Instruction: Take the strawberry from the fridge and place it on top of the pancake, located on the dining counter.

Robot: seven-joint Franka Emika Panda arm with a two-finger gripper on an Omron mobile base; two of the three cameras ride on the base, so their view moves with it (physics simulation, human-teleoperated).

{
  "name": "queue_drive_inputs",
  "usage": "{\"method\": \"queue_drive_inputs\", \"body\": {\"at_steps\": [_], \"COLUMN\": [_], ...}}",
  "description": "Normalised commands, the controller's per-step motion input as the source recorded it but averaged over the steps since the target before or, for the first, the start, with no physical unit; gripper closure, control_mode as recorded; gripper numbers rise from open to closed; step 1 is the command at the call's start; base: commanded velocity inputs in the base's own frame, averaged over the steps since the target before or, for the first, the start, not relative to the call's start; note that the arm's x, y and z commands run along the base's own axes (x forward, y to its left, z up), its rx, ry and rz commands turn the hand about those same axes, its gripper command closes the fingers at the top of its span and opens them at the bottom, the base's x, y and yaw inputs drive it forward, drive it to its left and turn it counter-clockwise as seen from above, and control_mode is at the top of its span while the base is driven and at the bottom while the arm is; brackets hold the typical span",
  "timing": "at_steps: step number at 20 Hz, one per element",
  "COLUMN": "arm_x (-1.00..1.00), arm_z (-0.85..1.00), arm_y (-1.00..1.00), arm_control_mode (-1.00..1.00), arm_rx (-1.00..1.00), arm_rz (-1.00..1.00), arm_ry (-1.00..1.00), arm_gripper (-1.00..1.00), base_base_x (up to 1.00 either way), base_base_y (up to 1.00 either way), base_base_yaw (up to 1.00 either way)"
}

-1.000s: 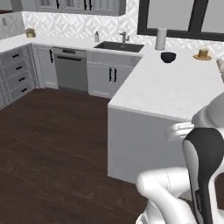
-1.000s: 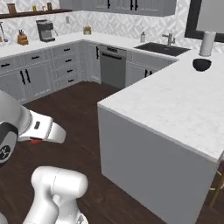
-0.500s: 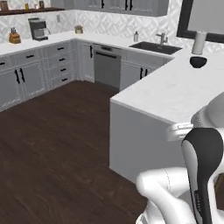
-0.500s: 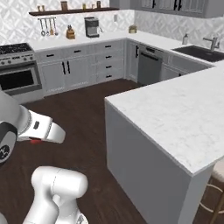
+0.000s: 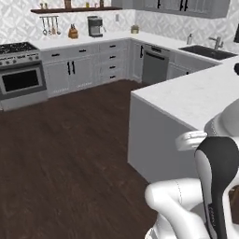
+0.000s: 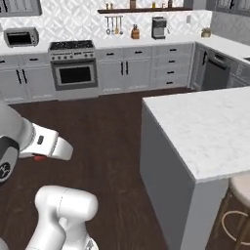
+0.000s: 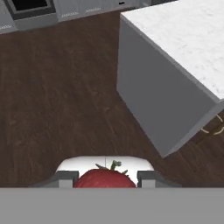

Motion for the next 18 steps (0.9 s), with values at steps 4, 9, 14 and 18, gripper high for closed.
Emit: {"method": "queue_drive_inputs", "body": {"at_steps": [4, 9, 14, 18], "arm_x": [0.00, 0.00, 0.00, 0.00], "arm_z": [0.00, 0.00, 0.00, 0.00], "arm_y": [0.00, 0.00, 0.00, 0.00], "arm_control_mode": [1.00, 1.00, 1.00, 1.00], "arm_rx": [0.00, 0.00, 0.00, 0.00], "arm_rz": [0.00, 0.00, 0.00, 0.00], "arm_ry": [0.00, 0.00, 0.00, 0.00], "arm_gripper": [1.00, 1.00, 1.00, 1.00], "base_base_x": [-0.22, -0.60, -0.84, -0.52], "base_base_y": [-0.90, -0.78, -0.65, -0.88], "base_base_yaw": [0.57, 0.56, 0.51, 0.24]}}
